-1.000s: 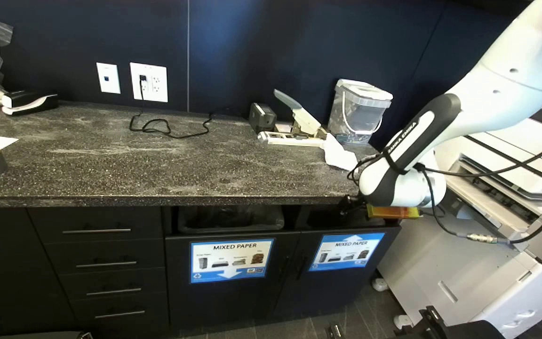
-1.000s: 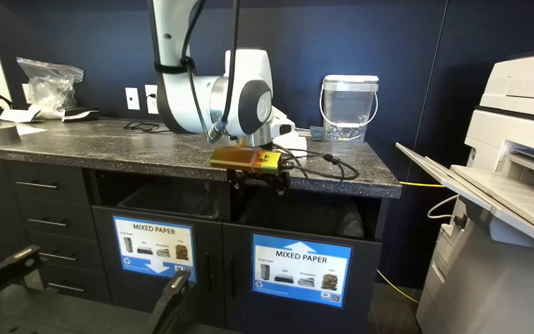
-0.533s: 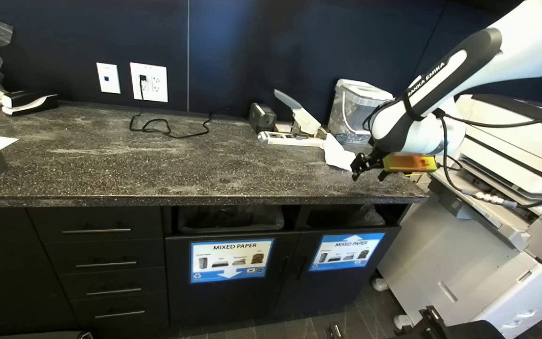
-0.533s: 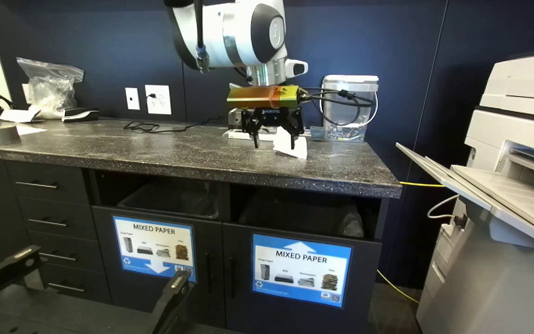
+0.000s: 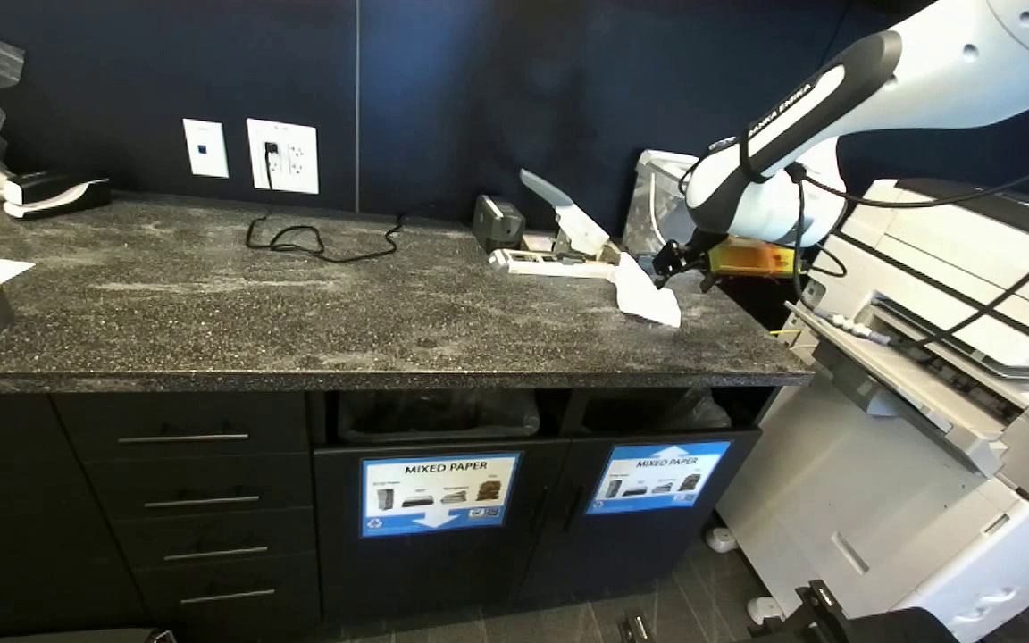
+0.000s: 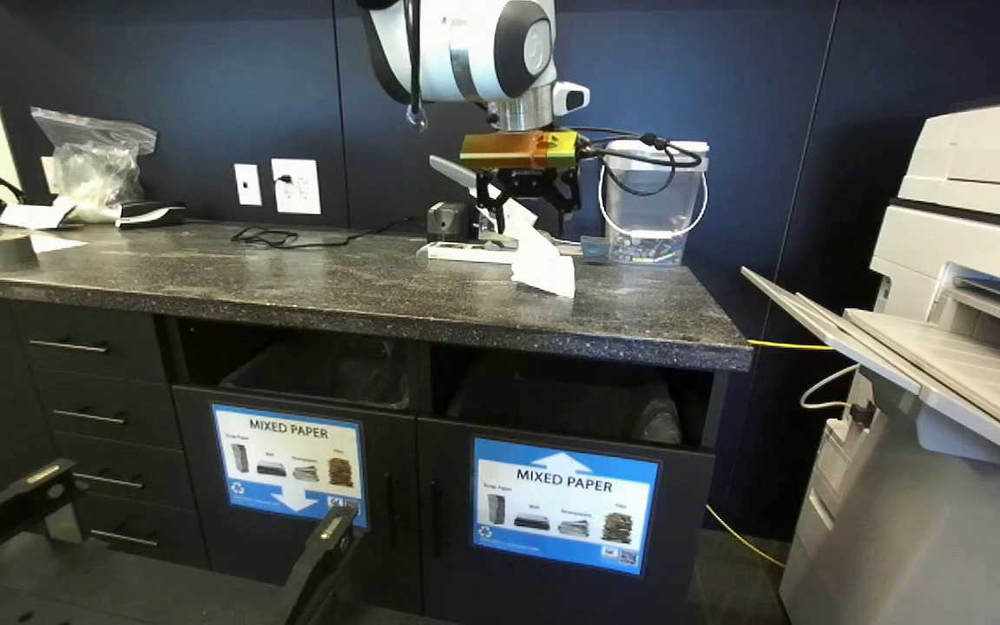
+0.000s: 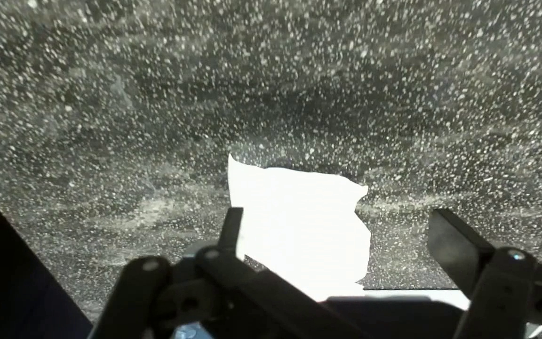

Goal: Pick up the papers from the counter and throw them in the bin

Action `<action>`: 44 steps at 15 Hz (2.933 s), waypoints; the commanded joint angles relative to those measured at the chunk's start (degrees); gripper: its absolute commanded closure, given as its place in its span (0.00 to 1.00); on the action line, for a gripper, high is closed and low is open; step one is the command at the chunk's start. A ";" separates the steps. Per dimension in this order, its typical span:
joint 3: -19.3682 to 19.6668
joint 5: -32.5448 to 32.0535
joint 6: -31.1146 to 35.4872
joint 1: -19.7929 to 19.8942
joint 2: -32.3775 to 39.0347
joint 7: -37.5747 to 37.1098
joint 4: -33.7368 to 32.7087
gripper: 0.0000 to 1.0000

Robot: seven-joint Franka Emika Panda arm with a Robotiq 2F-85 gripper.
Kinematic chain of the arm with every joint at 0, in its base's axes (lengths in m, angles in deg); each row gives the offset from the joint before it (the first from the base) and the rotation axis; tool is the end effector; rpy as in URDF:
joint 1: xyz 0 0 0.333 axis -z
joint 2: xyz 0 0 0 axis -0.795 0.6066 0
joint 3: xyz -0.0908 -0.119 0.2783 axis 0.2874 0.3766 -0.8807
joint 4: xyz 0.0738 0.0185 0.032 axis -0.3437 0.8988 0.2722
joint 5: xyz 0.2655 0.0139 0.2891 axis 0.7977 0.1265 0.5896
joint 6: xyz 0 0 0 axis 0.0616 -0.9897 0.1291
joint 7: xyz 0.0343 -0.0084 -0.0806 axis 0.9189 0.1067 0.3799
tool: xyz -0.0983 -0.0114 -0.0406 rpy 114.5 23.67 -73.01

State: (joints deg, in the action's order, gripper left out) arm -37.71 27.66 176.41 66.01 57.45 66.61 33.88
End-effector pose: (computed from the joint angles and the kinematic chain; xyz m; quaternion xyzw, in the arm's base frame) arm 0.6516 -0.1248 0.2700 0.9791 0.0011 0.2008 0.0321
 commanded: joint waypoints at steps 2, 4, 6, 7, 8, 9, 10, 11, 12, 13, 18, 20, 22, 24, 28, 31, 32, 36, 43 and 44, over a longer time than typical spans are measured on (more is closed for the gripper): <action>-1.82 2.28 -2.21 0.88 10.06 3.58 -14.05 0.00; -1.37 1.45 -4.14 0.51 13.81 3.75 -19.54 0.00; -0.77 0.76 -6.51 -0.28 16.84 3.78 -24.02 0.00; -0.93 0.83 -8.01 -0.06 18.35 4.33 -26.48 0.00; -0.77 0.64 -8.90 -0.34 19.77 4.55 -28.56 0.00; -0.57 0.41 -9.69 -0.72 21.09 4.68 -30.55 0.00; -0.80 0.52 -10.67 -0.42 22.14 5.30 -32.46 0.00; -0.76 0.42 -11.50 -0.60 23.39 5.56 -34.33 0.00; -0.64 0.20 -11.66 -0.97 24.46 5.78 -35.72 0.00; -0.76 0.28 -12.42 -0.78 25.49 6.29 -37.49 0.00; -0.18 -0.37 -14.96 -1.77 29.82 7.08 -43.59 0.00; -0.39 -0.21 -16.22 -1.49 31.21 7.79 -45.82 0.00; -0.18 -0.41 -16.72 -1.99 32.28 7.76 -47.14 0.00; -0.11 -0.46 -17.34 -2.15 33.22 7.91 -48.71 0.00; -0.13 -0.52 -18.99 -2.60 34.61 8.26 -51.20 0.00; -0.35 -0.45 -20.32 -2.81 35.69 8.86 -52.58 0.00; -0.63 -0.23 -21.12 -2.48 36.17 9.46 -53.45 0.00; -0.63 -0.19 -22.94 -2.69 37.25 10.08 -55.21 0.00; -0.19 -0.47 -25.44 -3.28 38.52 10.40 -57.53 0.26; -0.13 -0.53 -25.67 -3.44 38.73 10.34 -57.84 0.26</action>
State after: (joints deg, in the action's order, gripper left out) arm -38.39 27.71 152.54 63.28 93.90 76.35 -19.95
